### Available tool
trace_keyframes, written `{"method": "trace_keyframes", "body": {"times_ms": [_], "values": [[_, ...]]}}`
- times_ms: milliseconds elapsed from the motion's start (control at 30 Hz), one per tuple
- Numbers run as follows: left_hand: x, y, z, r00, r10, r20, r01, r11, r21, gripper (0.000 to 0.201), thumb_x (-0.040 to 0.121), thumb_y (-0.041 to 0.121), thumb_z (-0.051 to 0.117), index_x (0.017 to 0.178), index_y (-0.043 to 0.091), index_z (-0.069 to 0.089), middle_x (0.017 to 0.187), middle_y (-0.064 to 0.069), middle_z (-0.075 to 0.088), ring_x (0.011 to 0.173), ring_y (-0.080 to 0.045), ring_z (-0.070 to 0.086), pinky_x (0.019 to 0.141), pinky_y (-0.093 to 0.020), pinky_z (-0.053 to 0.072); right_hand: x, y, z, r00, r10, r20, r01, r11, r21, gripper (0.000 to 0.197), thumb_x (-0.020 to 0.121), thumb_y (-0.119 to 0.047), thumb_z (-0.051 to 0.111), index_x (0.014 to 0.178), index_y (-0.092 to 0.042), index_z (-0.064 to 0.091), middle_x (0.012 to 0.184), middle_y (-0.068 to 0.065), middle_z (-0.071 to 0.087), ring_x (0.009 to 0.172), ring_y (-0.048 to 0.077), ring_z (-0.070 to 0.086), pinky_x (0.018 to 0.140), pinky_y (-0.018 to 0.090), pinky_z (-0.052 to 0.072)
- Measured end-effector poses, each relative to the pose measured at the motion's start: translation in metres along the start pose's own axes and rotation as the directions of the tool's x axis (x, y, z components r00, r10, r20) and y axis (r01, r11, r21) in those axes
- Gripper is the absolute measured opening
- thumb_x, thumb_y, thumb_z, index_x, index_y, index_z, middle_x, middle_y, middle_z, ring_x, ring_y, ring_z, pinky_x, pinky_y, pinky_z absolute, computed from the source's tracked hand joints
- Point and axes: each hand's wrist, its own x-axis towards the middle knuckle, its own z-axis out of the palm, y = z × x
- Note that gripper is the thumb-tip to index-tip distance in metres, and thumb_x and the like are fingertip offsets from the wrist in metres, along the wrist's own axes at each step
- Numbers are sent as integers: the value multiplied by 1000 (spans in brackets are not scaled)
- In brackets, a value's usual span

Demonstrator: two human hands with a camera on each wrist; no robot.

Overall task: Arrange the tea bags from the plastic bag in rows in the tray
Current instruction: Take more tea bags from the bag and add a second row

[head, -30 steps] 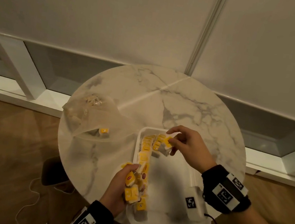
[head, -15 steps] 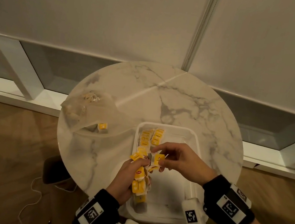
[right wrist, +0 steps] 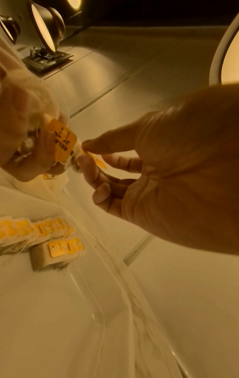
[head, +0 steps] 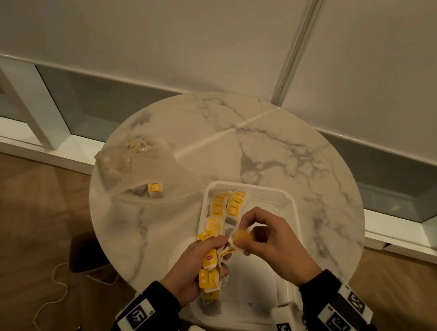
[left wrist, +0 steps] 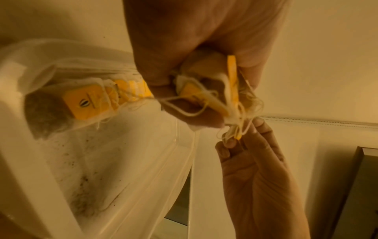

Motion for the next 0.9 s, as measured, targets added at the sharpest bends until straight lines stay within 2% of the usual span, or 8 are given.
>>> {"method": "trace_keyframes", "body": {"times_ms": [100, 200, 300, 400, 500, 600, 700, 900], "values": [[1, -1, 2, 1000, 12, 3, -12, 999, 36, 15, 92, 21, 58, 88, 7, 61, 70, -7, 56, 50, -18, 49, 45, -25, 45, -2, 3, -2, 999, -2, 42, 4, 999, -52, 10, 84, -11, 76, 88, -12, 67, 75, 4, 69, 66, 19, 65, 69, 32, 54], [2, -1, 4, 1000, 24, 0, -24, 999, 42, 14, 94, 19, 58, 88, 6, 60, 69, -8, 55, 49, -18, 50, 43, -25, 44, -5, 3, -5, 999, -19, 50, 24, 994, -105, 14, 81, -17, 80, 92, -18, 70, 84, 1, 70, 71, 17, 62, 69, 32, 54], [4, -2, 5, 999, 33, -1, -33, 999, 35, 13, 90, 17, 63, 88, 4, 61, 69, -9, 56, 48, -18, 52, 45, -25, 46, -6, 2, -5, 998, -35, 59, 45, 982, -183, 20, 78, -19, 83, 91, -20, 67, 83, -4, 68, 69, 3, 57, 62, 17, 44], [6, -6, 4, 999, 35, -3, -35, 998, 61, 13, 90, 17, 64, 88, 5, 59, 69, -8, 57, 52, -18, 53, 50, -28, 47, -4, 5, -3, 999, -20, 42, 29, 975, -221, 20, 78, -16, 81, 87, -16, 64, 75, -11, 62, 64, 1, 52, 61, 13, 39], [8, -7, 4, 999, 41, -15, -39, 996, 76, 20, 83, 22, 68, 90, 4, 61, 71, -8, 58, 53, -18, 53, 51, -29, 48, -2, 8, -2, 999, -17, 27, 23, 977, -214, 15, 81, -12, 77, 88, -16, 64, 75, -10, 62, 63, 2, 51, 61, 14, 39], [8, -5, 4, 997, 46, -61, -41, 995, 88, 12, 92, 14, 61, 91, 3, 63, 71, -11, 57, 49, -20, 52, 48, -27, 46, 1, 11, -6, 1000, -20, -4, 19, 983, -184, 14, 84, -12, 75, 89, -18, 64, 80, -6, 64, 65, 6, 55, 62, 18, 44], [7, -4, 1, 994, 69, -86, -62, 994, 87, 13, 93, 8, 57, 85, 3, 66, 70, -13, 54, 47, -22, 48, 45, -26, 43, 4, 13, -12, 999, 21, -36, -24, 997, -77, 13, 86, -8, 72, 92, -14, 61, 80, 2, 68, 68, 21, 64, 66, 31, 53], [11, 1, -4, 989, 139, -59, -131, 984, 117, 15, 91, 7, 62, 102, 3, 70, 70, -10, 59, 48, -23, 50, 47, -28, 46, 8, 12, -16, 998, 60, -10, -59, 997, 48, 8, 98, -9, 56, 97, -3, 61, 78, 14, 71, 66, 26, 66, 62, 18, 47]]}}
